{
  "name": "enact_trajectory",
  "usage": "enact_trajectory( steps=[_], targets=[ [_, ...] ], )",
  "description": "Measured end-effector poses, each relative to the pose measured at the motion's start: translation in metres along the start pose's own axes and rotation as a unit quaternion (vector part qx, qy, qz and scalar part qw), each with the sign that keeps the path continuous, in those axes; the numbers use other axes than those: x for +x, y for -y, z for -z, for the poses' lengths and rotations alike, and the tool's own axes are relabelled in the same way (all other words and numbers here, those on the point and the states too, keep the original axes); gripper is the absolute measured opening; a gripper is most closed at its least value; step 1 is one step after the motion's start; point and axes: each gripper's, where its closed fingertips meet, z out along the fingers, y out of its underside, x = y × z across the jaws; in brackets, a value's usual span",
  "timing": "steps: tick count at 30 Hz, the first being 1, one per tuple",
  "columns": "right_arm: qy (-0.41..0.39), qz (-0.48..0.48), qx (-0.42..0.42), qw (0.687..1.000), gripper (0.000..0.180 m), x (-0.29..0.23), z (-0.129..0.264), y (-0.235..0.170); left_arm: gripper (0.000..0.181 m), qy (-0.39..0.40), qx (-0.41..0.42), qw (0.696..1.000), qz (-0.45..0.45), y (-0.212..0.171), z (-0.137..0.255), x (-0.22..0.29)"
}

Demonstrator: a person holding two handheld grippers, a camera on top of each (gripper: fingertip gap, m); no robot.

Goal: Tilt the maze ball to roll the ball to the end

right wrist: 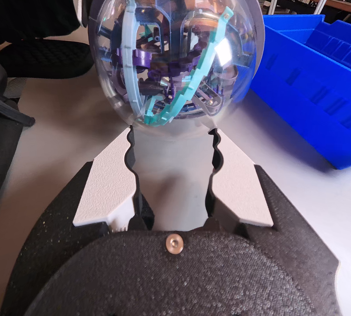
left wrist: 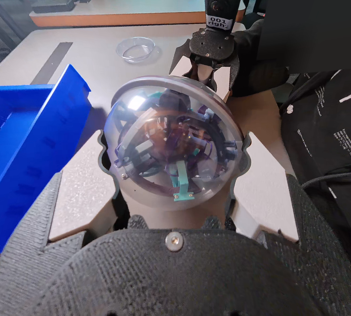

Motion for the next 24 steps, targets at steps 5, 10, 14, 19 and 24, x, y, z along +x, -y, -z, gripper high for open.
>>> enact_trajectory(
  steps=[5,10,14,19,24],
  targets=[
    [0.000,0.022,0.007,1.000,0.081,-0.004,0.000,0.002,0.138,0.016,0.032,0.999,-0.041,-0.002,0.004,0.009],
    [0.007,0.034,0.024,0.999,0.079,-0.008,0.001,0.008,0.138,0.028,0.061,0.995,-0.067,-0.005,0.010,0.016],
    [0.013,0.037,0.039,0.998,0.075,-0.012,0.003,0.014,0.138,0.035,0.083,0.992,-0.084,-0.009,0.017,0.021],
    [0.017,0.032,0.052,0.998,0.071,-0.015,0.002,0.019,0.138,0.045,0.100,0.990,-0.085,-0.013,0.024,0.022],
    [0.017,0.030,0.053,0.998,0.070,-0.015,0.002,0.020,0.138,0.045,0.105,0.990,-0.081,-0.013,0.025,0.021]
  ],
)
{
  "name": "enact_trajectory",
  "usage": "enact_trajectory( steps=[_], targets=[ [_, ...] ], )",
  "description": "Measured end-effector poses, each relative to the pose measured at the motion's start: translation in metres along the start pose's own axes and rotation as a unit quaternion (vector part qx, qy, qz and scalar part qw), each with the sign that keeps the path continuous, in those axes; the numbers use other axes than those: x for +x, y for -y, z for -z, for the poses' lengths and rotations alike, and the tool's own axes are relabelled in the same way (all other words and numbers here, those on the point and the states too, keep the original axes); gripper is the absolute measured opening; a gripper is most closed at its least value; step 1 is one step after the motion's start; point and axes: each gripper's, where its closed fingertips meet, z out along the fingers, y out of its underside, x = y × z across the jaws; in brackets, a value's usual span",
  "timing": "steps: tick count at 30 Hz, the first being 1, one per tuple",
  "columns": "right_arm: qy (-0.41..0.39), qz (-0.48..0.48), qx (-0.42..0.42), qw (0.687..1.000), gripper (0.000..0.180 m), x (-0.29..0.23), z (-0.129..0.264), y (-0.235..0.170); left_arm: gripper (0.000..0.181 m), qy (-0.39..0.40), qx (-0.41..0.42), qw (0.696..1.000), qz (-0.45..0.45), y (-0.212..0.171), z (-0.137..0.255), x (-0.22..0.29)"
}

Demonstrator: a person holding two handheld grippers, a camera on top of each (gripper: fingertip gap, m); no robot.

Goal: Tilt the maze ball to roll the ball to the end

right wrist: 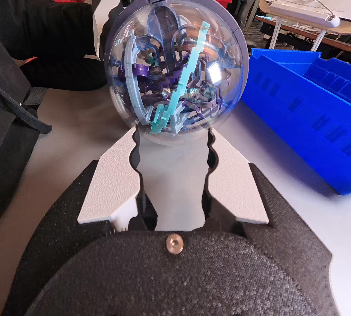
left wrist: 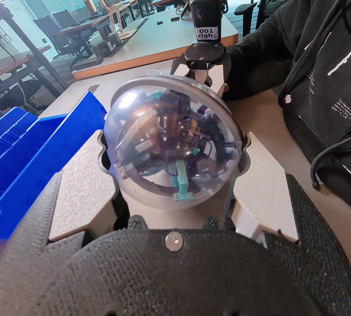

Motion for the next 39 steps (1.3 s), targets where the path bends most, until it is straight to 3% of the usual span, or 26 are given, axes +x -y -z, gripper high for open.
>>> enact_trajectory(
  steps=[10,14,33,39],
  targets=[
    [0.002,0.000,0.020,1.000,0.067,-0.002,0.000,0.009,0.138,-0.004,0.041,0.999,-0.008,-0.001,0.006,0.001],
    [-0.006,-0.003,0.023,1.000,0.069,0.001,-0.001,0.011,0.138,0.005,0.055,0.998,0.032,-0.002,0.007,-0.007],
    [-0.021,-0.025,0.079,0.996,0.069,0.012,0.004,0.035,0.138,0.021,0.028,0.998,0.045,-0.028,0.006,-0.013],
    [-0.033,0.001,0.062,0.998,0.073,0.012,0.002,0.031,0.138,0.023,0.031,0.998,0.039,-0.030,0.006,-0.013]
  ],
)
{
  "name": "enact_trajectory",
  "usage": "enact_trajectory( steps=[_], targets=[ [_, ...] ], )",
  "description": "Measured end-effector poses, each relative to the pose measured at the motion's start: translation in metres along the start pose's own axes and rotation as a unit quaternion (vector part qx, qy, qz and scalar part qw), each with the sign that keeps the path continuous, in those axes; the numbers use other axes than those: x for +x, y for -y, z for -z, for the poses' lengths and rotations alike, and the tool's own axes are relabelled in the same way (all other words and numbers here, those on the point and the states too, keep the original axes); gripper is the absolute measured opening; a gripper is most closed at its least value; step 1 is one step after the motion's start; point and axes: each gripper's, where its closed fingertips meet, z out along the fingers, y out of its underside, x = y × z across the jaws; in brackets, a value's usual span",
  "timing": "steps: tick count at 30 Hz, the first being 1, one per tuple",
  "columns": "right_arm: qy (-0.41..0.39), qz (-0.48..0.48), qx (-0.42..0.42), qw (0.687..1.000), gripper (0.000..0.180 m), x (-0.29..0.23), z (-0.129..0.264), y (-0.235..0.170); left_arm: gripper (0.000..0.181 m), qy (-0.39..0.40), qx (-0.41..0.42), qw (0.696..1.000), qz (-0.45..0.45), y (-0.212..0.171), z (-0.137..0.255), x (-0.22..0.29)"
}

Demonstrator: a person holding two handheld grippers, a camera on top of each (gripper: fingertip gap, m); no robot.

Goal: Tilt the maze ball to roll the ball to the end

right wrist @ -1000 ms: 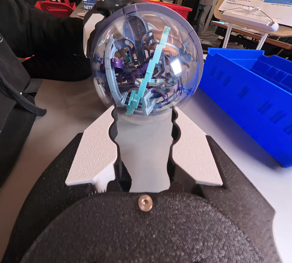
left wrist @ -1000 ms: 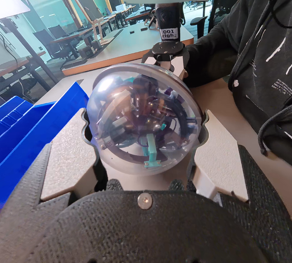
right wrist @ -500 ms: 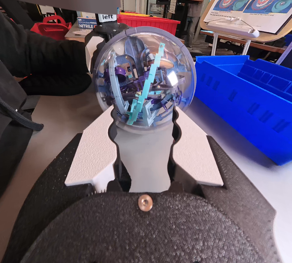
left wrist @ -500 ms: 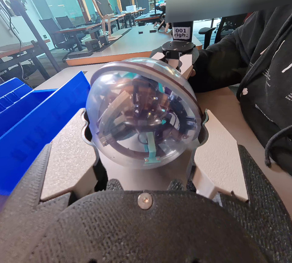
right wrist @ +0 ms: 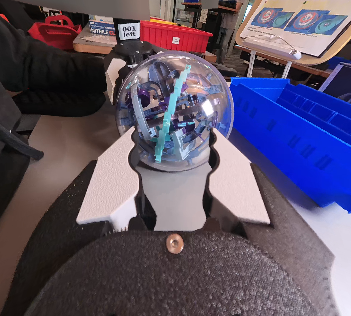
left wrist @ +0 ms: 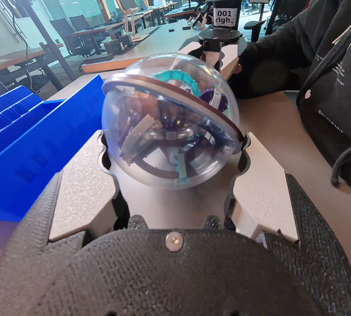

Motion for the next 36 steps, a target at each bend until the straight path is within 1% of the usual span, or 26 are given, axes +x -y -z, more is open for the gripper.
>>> enact_trajectory(
  steps=[5,10,15,19,27,36],
  targets=[
    [0.006,-0.011,-0.030,0.999,0.084,0.002,0.001,-0.012,0.137,0.005,-0.022,1.000,-0.001,-0.011,-0.003,-0.002],
    [-0.004,-0.009,-0.048,0.999,0.088,0.006,0.001,-0.018,0.137,0.012,-0.022,1.000,0.006,-0.009,-0.006,-0.004],
    [0.002,-0.035,-0.056,0.998,0.090,0.008,0.001,-0.024,0.137,0.019,-0.029,0.999,0.011,-0.004,-0.010,-0.004],
    [0.015,-0.086,-0.063,0.994,0.091,0.010,0.001,-0.029,0.137,0.014,-0.028,0.998,0.046,0.002,-0.013,-0.008],
    [0.025,-0.112,-0.071,0.991,0.092,0.012,0.001,-0.035,0.137,0.014,-0.021,0.998,0.050,0.008,-0.017,-0.010],
    [0.034,-0.118,-0.070,0.990,0.093,0.012,0.002,-0.036,0.137,0.022,-0.021,0.998,0.047,0.011,-0.019,-0.009]
  ],
)
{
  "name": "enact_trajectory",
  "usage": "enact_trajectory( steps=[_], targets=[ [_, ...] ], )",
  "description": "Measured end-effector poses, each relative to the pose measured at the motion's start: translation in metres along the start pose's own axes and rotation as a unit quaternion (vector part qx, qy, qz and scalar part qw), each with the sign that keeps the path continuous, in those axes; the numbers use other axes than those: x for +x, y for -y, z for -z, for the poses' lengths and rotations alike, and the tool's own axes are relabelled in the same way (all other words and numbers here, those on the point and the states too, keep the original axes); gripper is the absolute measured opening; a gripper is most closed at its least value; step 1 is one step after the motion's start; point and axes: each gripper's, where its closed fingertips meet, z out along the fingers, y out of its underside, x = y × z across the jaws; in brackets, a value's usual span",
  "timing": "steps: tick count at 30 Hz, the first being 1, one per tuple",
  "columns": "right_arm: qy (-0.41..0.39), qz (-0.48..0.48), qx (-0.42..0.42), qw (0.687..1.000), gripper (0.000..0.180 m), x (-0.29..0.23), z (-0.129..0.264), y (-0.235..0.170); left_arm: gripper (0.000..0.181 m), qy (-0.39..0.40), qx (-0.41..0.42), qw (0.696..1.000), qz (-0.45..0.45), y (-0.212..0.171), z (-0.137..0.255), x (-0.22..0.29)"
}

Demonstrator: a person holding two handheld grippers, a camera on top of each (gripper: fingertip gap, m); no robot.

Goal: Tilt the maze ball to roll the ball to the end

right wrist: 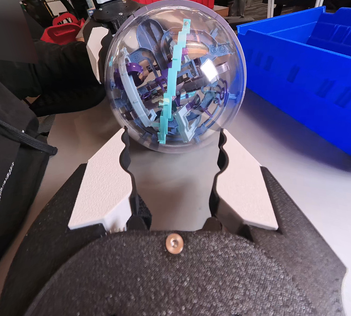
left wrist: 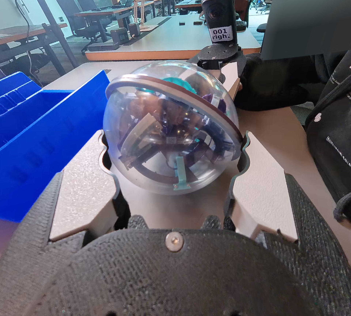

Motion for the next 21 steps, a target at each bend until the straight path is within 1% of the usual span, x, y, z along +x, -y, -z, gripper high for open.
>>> enact_trajectory(
  steps=[11,14,17,21],
  targets=[
    [0.009,-0.005,-0.003,1.000,0.090,0.003,0.005,-0.002,0.136,0.034,-0.006,0.999,0.001,0.005,-0.004,0.003],
    [-0.019,0.002,-0.004,1.000,0.087,0.009,0.010,0.000,0.134,0.058,-0.003,0.998,0.005,0.007,-0.004,0.000],
    [-0.067,0.020,-0.003,0.998,0.080,0.011,0.019,0.006,0.130,0.077,-0.006,0.997,0.014,0.007,-0.007,-0.002],
    [-0.112,0.031,-0.005,0.993,0.080,-0.003,0.026,0.003,0.127,0.086,0.000,0.996,0.019,0.010,-0.012,-0.002]
  ],
)
